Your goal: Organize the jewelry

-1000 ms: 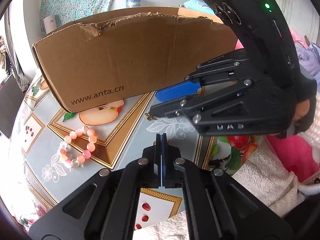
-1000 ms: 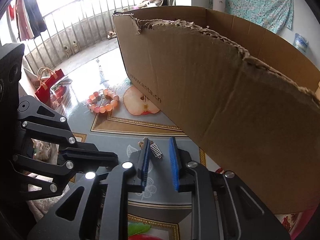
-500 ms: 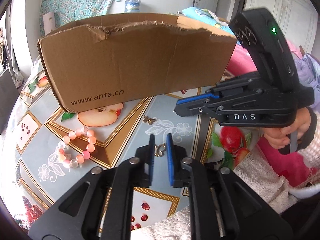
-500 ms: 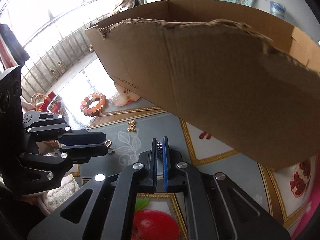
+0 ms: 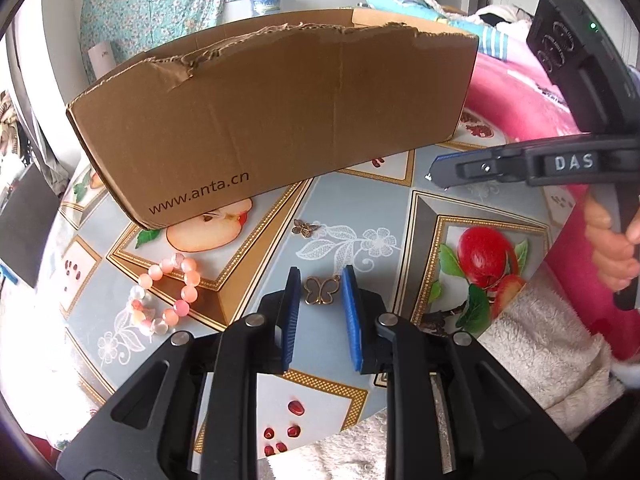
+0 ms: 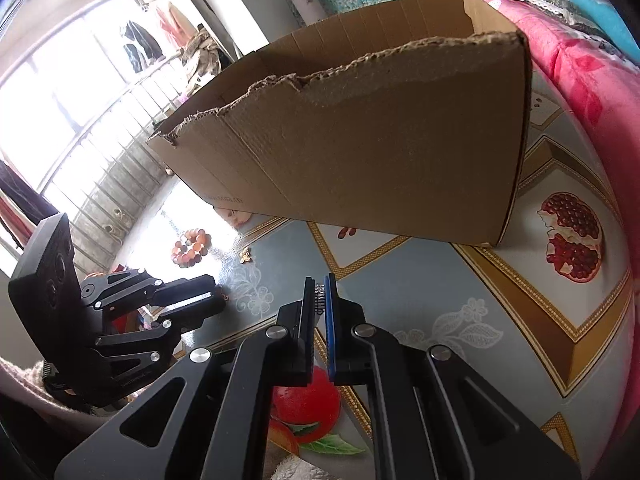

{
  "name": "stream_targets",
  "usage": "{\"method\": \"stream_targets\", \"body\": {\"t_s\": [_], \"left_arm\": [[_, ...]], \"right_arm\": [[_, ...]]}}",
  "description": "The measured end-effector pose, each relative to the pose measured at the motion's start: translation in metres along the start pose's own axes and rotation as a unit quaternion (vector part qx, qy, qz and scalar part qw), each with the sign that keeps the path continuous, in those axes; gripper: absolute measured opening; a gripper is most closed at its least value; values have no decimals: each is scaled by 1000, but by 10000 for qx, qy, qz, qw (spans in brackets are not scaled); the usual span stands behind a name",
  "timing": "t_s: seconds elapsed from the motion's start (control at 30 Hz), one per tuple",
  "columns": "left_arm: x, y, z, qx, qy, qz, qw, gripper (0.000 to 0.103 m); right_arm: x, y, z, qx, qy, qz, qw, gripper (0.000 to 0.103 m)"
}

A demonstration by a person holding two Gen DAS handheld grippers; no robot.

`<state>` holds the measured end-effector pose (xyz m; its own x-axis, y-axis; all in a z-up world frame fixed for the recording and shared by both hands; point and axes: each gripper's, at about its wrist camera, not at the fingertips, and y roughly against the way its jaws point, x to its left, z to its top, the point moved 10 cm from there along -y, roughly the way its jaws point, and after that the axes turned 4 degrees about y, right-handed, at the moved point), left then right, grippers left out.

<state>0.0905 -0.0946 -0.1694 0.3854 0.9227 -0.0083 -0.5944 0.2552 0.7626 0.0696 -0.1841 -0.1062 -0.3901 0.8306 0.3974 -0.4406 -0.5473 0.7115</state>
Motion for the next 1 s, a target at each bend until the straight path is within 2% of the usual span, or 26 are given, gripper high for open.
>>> {"method": "stream_targets", "body": {"t_s": [0.07,0.2,0.23,0.37,0.57,0.77,1.0], "left_arm": [[-1,-1,1,63,62,-31,10000,14],[-4,-3,1,18,18,54,10000,11],[-5,-4,1,15,18,19,10000,0],[-8,-6,3,-25,38,5,10000,0],[-2,5,5,-142,346,-239,9990,0],[10,15,4,-227,549,-175,9981,0],[14,10,-6,26,484,-39,9988,0]], "right_arm": [[2,3,2,-99,-37,58,9999,5],[1,14,0,-250,-67,133,9996,5],[2,16,0,-279,-70,140,9995,5],[4,22,-1,-407,-111,158,9990,5],[1,31,-4,-523,-193,94,9984,5],[2,31,-3,-591,-320,215,9975,5],[11,28,0,-610,-246,300,9974,5]]}}
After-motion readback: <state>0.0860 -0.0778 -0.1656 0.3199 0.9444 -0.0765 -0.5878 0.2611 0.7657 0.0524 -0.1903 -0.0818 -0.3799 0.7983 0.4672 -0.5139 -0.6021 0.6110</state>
